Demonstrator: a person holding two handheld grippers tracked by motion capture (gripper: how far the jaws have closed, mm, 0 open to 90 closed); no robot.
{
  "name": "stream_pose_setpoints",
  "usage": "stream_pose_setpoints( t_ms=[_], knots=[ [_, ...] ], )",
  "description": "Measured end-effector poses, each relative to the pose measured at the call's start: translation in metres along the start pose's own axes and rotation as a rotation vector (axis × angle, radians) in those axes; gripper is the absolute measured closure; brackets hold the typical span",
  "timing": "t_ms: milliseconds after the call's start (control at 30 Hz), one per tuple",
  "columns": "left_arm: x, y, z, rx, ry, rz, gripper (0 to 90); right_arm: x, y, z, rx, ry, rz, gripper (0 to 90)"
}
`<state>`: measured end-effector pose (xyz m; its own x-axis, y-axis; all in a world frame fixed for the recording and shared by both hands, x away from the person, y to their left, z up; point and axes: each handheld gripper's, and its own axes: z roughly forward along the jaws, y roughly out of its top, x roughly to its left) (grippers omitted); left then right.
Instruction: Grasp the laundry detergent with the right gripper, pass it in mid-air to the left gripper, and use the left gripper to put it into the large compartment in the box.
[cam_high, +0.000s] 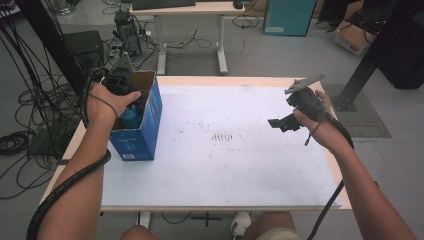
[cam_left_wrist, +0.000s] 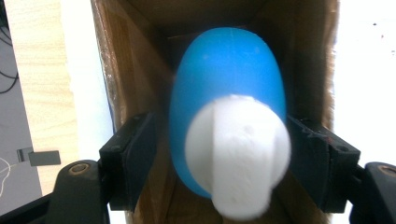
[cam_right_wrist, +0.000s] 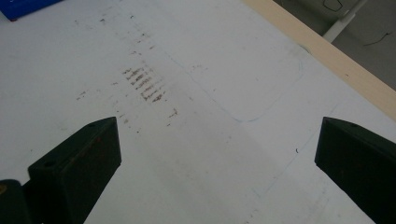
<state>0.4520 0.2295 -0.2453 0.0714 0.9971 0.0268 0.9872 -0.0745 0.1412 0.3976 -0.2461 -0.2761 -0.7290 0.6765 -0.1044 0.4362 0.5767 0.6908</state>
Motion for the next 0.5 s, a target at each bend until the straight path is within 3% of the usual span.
stream_pose_setpoints(
  t_ms=[300, 500],
  knots=[
    [0.001, -0.012, -0.015, -0.015, 0.009, 0.014, 23.2, 0.002, 0.006, 0.003, 0.003, 0.007, -0.004, 0.2],
    [-0.004, -0.02, -0.037, -0.06, 0.009, 0.026, 19.6, 0.003, 0.009, 0.005, 0.021, 0.013, -0.007, 0.2]
  ],
)
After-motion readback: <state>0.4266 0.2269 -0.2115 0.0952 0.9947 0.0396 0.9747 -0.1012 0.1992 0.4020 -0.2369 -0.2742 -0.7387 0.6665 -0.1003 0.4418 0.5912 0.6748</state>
